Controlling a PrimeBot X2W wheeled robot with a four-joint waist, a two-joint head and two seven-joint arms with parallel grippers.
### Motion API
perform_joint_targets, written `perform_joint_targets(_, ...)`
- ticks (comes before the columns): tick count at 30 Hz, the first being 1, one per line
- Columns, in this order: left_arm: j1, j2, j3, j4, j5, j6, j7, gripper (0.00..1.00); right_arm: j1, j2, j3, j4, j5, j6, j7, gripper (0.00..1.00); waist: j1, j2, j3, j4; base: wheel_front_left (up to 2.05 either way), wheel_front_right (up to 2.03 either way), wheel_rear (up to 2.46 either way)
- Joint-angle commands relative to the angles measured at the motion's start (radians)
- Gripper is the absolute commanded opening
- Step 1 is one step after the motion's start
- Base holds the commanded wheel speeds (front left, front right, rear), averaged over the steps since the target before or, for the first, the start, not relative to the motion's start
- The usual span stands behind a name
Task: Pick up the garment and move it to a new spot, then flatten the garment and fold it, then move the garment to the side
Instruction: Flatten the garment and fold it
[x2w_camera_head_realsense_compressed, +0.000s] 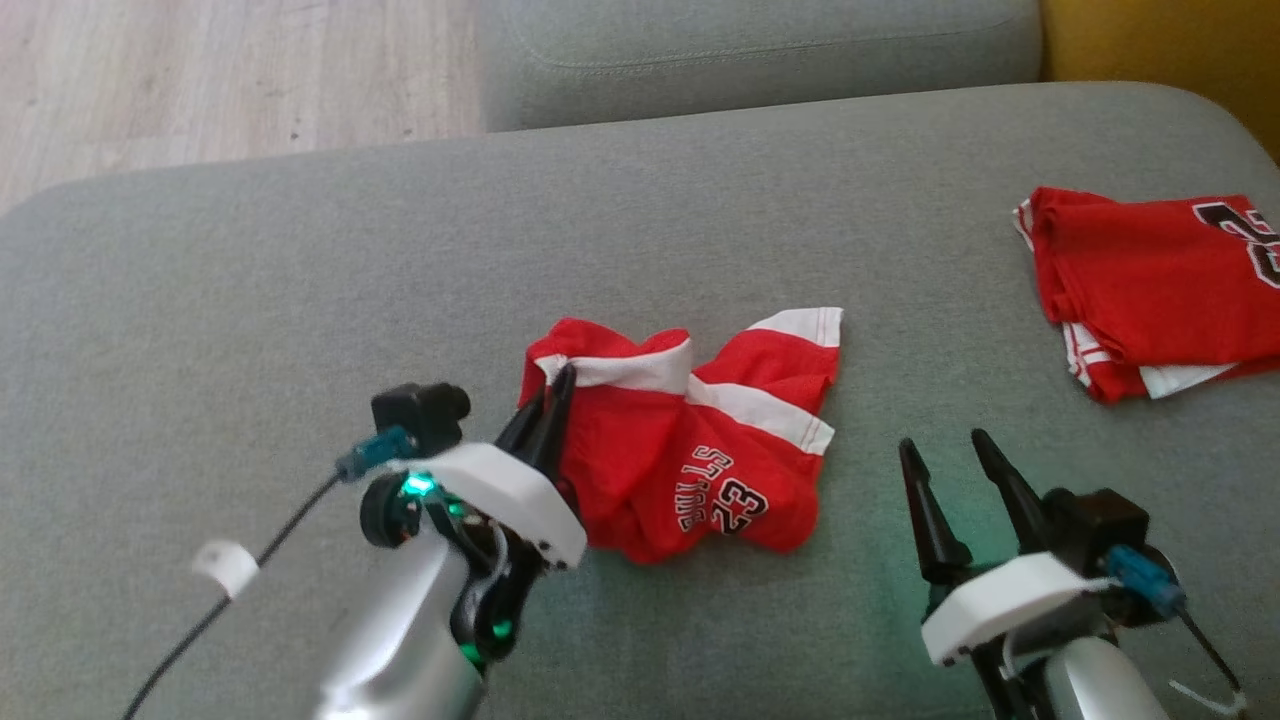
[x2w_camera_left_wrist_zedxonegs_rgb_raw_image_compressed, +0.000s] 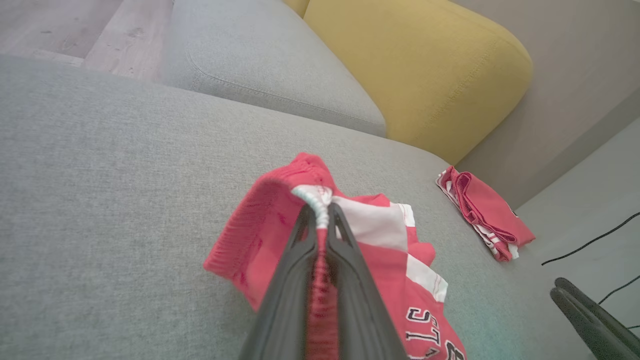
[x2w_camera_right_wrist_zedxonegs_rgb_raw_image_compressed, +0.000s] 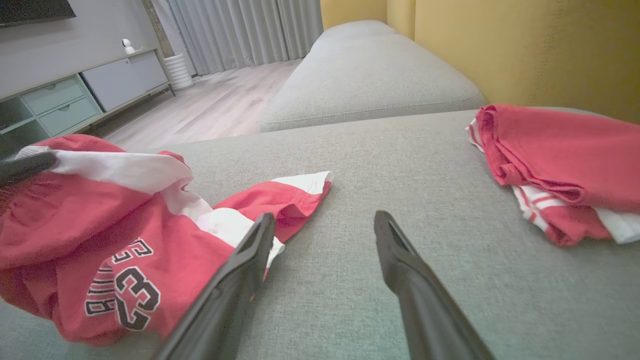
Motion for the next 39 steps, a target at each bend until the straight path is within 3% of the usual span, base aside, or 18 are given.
perform_joint_targets(1, -0.011, 0.01, 0.018, -0.047, 0.011, 0.003, -0.025, 0.0, -0.061, -0.006, 0.038, -0.018, 0.014, -0.001, 0.003, 1.0, 0.0, -0.0001, 0.004, 0.006, 0.0, 0.0, 0.0)
perform_joint_targets(9, 0.083, 0.012, -0.011, -0.107, 0.034, 0.031, -0.078, 0.0, -0.145, -0.006, 0.096, 0.12, 0.091, -0.001, 0.029, 1.0, 0.0, -0.0001, 0.017, 0.047, 0.0, 0.0, 0.0)
perform_joint_targets(26, 0.061, 0.024, -0.02, -0.143, 0.046, 0.057, -0.086, 0.0, -0.388, -0.006, 0.267, 0.48, 0.25, -0.001, 0.011, 1.0, 0.0, -0.0001, 0.075, 0.054, 0.0, 0.0, 0.0)
perform_joint_targets(30, 0.057, 0.026, -0.02, -0.144, 0.047, 0.059, -0.086, 0.0, -0.41, -0.006, 0.301, 0.508, 0.272, -0.001, 0.0, 1.0, 0.0, -0.0001, 0.08, 0.053, 0.0, 0.0, 0.0)
perform_joint_targets(31, 0.055, 0.027, -0.02, -0.144, 0.047, 0.06, -0.087, 0.0, -0.415, -0.006, 0.312, 0.514, 0.28, -0.001, -0.005, 0.84, 0.0, -0.0001, 0.082, 0.052, 0.0, 0.0, 0.0)
perform_joint_targets(32, 0.054, 0.028, -0.02, -0.144, 0.047, 0.06, -0.087, 0.0, -0.419, -0.006, 0.325, 0.519, 0.288, -0.001, -0.008, 0.76, 0.0, -0.0001, 0.083, 0.051, 0.0, 0.0, 0.0)
perform_joint_targets(33, 0.053, 0.029, -0.02, -0.144, 0.046, 0.061, -0.087, 0.0, -0.422, -0.006, 0.336, 0.523, 0.295, -0.001, -0.01, 0.56, 0.0, -0.0001, 0.084, 0.05, 0.0, 0.0, 0.0)
perform_joint_targets(34, 0.053, 0.03, -0.02, -0.144, 0.046, 0.062, -0.087, 0.0, -0.425, -0.006, 0.345, 0.527, 0.302, -0.001, -0.012, 0.47, 0.0, -0.0001, 0.084, 0.049, 0.0, 0.0, 0.0)
perform_joint_targets(36, 0.052, 0.032, -0.02, -0.144, 0.046, 0.063, -0.088, 0.0, -0.429, -0.006, 0.36, 0.536, 0.313, -0.001, -0.016, 0.36, 0.0, -0.0001, 0.085, 0.047, 0.0, 0.0, 0.0)
perform_joint_targets(39, 0.051, 0.035, -0.02, -0.143, 0.045, 0.063, -0.088, 0.0, -0.434, -0.006, 0.376, 0.545, 0.322, -0.001, -0.021, 0.27, 0.0, -0.0001, 0.085, 0.043, 0.0, 0.0, 0.0)
